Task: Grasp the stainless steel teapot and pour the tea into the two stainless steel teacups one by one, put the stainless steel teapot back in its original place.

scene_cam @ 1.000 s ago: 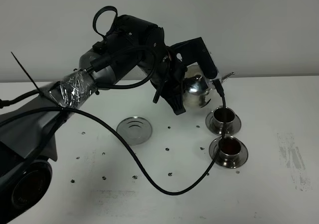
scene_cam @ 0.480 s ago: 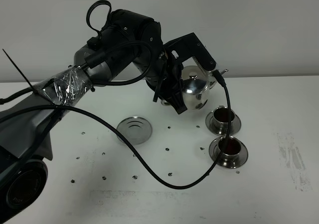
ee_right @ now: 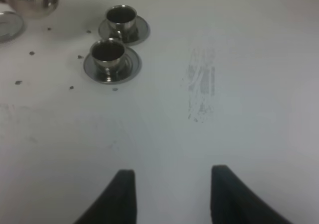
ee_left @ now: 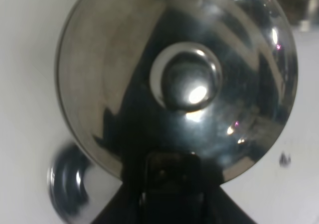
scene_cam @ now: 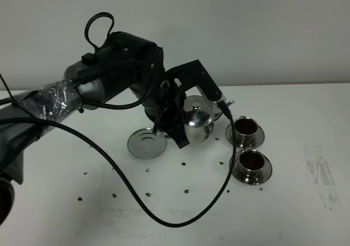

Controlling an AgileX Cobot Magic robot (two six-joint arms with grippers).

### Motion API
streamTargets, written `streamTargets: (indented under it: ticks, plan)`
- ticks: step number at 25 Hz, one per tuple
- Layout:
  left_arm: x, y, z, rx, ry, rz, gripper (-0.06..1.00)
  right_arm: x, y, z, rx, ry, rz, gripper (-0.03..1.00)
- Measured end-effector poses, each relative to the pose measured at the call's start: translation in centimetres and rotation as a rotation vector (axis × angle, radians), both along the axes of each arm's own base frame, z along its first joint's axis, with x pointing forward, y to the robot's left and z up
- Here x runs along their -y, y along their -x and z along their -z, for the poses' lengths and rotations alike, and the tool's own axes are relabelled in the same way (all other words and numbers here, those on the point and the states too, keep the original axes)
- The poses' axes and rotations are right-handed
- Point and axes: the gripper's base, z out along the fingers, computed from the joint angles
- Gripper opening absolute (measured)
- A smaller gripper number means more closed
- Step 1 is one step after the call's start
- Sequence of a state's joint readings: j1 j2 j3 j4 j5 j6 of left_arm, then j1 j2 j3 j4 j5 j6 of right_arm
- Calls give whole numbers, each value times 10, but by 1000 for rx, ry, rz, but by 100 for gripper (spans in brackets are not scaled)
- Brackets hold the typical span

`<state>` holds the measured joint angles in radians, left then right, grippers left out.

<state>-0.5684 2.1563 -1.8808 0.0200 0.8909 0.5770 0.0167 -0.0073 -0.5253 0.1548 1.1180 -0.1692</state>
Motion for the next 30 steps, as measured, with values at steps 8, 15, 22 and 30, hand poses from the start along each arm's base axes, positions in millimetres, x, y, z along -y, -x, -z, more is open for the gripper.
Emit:
streamTargets:
  ticks: [8, 15, 22, 30]
  plan:
    - [-13, 4, 11, 9, 90, -91, 22, 0, 0, 0, 0, -1, -1, 34]
    - [0, -2, 34, -43, 217, -149, 22, 0, 0, 0, 0, -1, -1, 34]
    - [1, -4, 64, -99, 189, -160, 22, 0, 0, 0, 0, -1, -1, 34]
    - [2, -5, 70, -109, 183, -162, 22, 0, 0, 0, 0, -1, -1, 34]
